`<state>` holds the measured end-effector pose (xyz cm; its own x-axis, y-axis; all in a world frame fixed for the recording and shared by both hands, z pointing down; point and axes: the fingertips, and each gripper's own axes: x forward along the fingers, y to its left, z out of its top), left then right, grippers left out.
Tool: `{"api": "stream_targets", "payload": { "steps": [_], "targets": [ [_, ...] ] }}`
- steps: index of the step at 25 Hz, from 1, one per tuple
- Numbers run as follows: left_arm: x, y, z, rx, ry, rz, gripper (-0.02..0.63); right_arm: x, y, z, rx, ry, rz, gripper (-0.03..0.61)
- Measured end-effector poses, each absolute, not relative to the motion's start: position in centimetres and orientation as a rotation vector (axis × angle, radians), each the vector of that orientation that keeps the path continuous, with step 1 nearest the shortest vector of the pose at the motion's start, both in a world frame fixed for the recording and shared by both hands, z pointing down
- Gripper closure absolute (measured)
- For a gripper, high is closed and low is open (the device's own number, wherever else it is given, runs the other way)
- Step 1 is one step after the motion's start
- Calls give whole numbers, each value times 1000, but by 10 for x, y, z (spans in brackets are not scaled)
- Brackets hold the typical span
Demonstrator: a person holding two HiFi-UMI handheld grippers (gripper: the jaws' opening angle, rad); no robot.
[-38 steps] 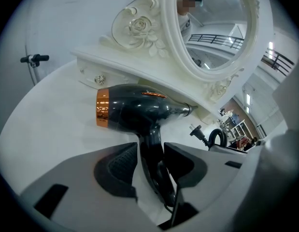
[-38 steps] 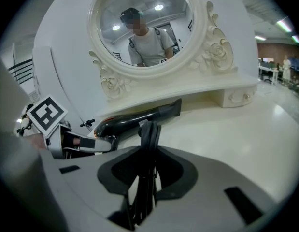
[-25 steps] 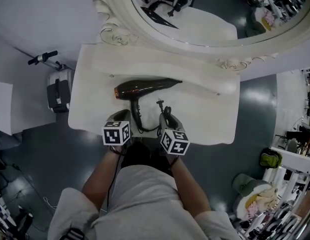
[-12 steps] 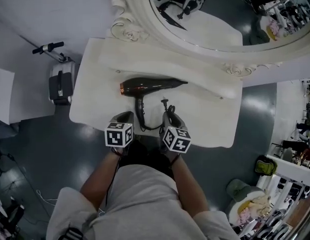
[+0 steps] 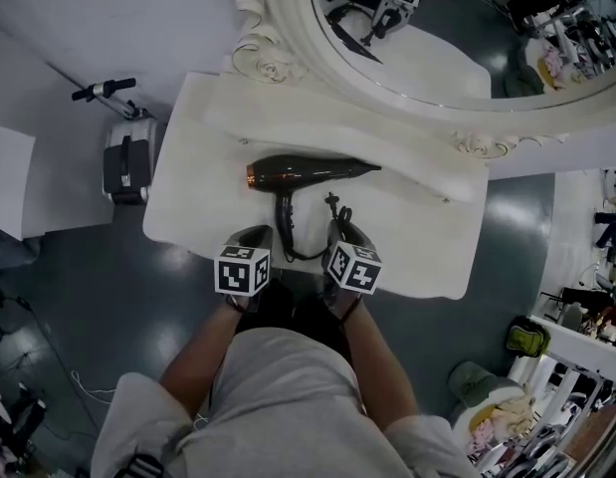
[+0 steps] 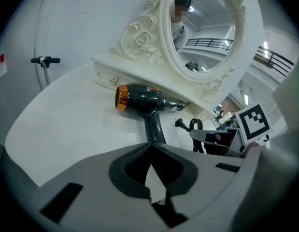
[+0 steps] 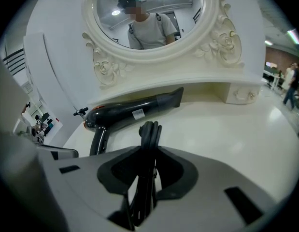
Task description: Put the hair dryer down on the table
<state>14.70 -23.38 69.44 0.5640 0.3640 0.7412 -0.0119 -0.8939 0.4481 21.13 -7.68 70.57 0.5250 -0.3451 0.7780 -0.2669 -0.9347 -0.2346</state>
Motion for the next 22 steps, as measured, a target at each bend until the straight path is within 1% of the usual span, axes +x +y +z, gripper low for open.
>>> {"api": "stream_targets", "payload": {
  "steps": [12,22],
  "targets": [
    [144,-232,697,2384,288,1274,606,217,-73,718,-2631,498,-1438,480],
    [141,-233,689,2398,268,1254,607,220,-74,728,-2626,515,-1444,465]
  ]
}}
